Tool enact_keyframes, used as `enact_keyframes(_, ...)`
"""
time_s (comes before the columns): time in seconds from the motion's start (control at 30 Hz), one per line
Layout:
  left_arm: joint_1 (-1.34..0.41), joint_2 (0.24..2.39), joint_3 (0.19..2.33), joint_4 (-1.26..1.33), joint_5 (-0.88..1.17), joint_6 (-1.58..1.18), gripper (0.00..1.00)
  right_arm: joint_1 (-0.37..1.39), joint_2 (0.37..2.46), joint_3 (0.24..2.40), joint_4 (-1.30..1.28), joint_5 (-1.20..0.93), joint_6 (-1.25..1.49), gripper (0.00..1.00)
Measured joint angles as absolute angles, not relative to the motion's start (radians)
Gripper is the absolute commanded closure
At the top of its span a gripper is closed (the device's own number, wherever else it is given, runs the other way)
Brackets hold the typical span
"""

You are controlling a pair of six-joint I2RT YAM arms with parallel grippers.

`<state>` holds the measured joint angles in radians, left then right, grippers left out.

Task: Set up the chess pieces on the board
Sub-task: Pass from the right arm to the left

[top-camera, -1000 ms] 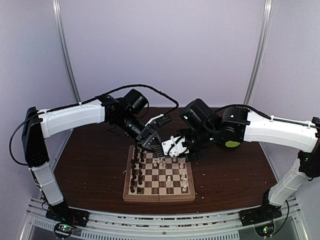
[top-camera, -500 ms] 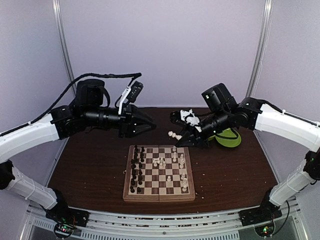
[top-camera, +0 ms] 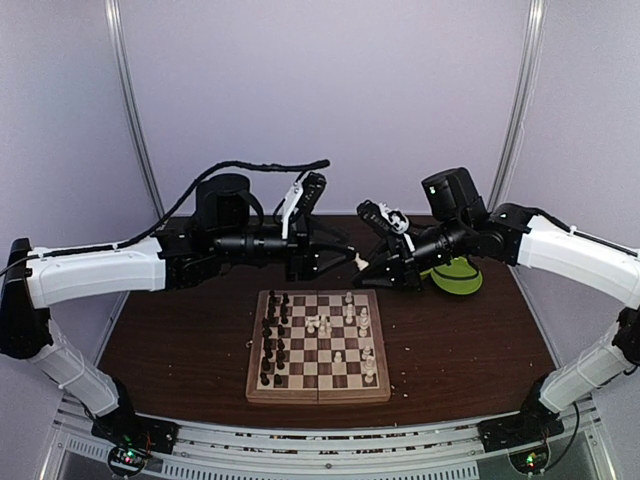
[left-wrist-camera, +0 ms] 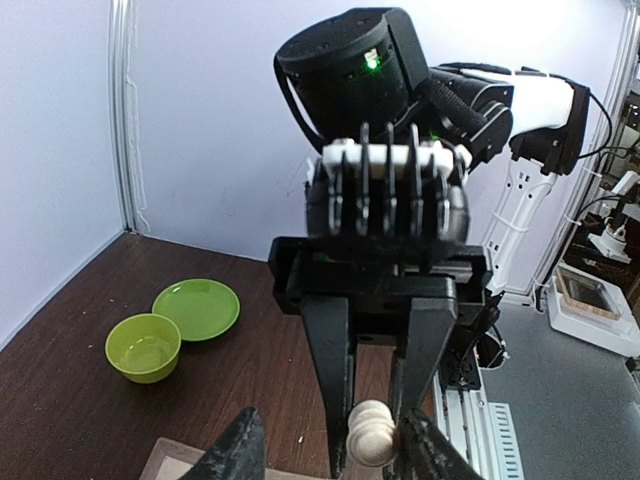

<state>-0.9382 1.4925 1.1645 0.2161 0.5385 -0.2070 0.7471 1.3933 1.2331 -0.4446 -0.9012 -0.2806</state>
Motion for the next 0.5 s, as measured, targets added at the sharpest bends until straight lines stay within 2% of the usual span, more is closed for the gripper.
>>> enact_keyframes(0.27,-0.938,1.529,1.182,0.222,0.588,-0.230,0.75,0.733,1.390,1.227,-0.406,-0.921,-0.254,0.86)
enact_keyframes(0.5,-0.939,1.556,1.218,0.222,0.631,-0.238,0.81,0.732,1.390,1.221,-0.395,-0.924,-0.254,0.86)
